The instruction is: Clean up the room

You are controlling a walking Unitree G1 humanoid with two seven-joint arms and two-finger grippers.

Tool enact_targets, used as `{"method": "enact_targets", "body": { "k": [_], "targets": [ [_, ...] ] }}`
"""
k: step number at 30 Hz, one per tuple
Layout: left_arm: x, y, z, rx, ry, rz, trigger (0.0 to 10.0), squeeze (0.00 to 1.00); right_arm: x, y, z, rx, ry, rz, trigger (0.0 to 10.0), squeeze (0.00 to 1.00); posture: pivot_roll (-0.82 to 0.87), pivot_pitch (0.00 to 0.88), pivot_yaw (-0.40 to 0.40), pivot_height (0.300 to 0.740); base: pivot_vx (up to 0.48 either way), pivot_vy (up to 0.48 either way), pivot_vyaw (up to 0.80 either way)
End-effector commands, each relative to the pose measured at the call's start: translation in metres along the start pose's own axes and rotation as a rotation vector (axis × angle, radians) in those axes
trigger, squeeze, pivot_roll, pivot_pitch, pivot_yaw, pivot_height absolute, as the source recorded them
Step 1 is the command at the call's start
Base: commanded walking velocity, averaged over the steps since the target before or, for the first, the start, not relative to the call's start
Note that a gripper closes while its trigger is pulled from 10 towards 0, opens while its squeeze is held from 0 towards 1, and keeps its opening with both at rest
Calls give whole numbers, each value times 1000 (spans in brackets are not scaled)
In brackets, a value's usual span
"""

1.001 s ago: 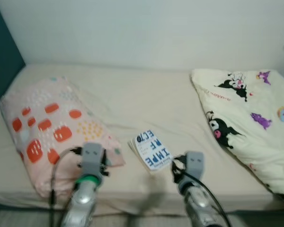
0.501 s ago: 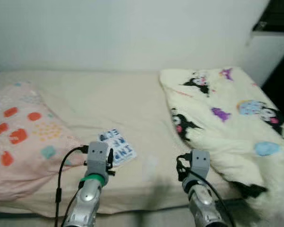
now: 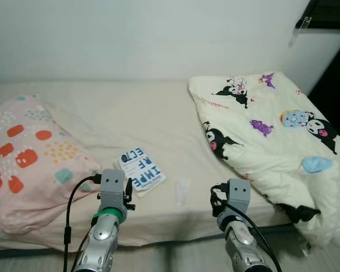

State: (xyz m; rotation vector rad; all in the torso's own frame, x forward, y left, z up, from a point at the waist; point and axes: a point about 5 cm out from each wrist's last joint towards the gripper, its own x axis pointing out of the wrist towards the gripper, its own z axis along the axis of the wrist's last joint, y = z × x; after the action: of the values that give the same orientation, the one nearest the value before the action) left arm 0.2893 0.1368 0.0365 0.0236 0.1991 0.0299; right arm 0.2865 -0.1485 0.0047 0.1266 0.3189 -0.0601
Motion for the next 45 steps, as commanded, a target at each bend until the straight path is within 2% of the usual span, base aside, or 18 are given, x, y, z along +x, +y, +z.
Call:
{"method": "enact_targets", "body": {
  "k": [1,6,11,45],
  "targets": [
    [-2,2,-5,10,17,12,10000,0,-1,-2,-4,-3,20,1,10000,0,11,18,4,740,0,0,0],
    [-1,3,-5,18,19,17,10000,0,-1,0,-4,-20,18,20,10000,0,10,17,3,740,0,0,0],
    [-1,2,-6,28,24,12,10000,0,0,0,-3,10,21,15,10000,0,10,17,4,740,0,0,0],
    [-2,2,-8,50,31,-9,10000,0,-1,1,-2,33,7,7,10000,0,14,21,13,610,0,0,0]
  ]
}}
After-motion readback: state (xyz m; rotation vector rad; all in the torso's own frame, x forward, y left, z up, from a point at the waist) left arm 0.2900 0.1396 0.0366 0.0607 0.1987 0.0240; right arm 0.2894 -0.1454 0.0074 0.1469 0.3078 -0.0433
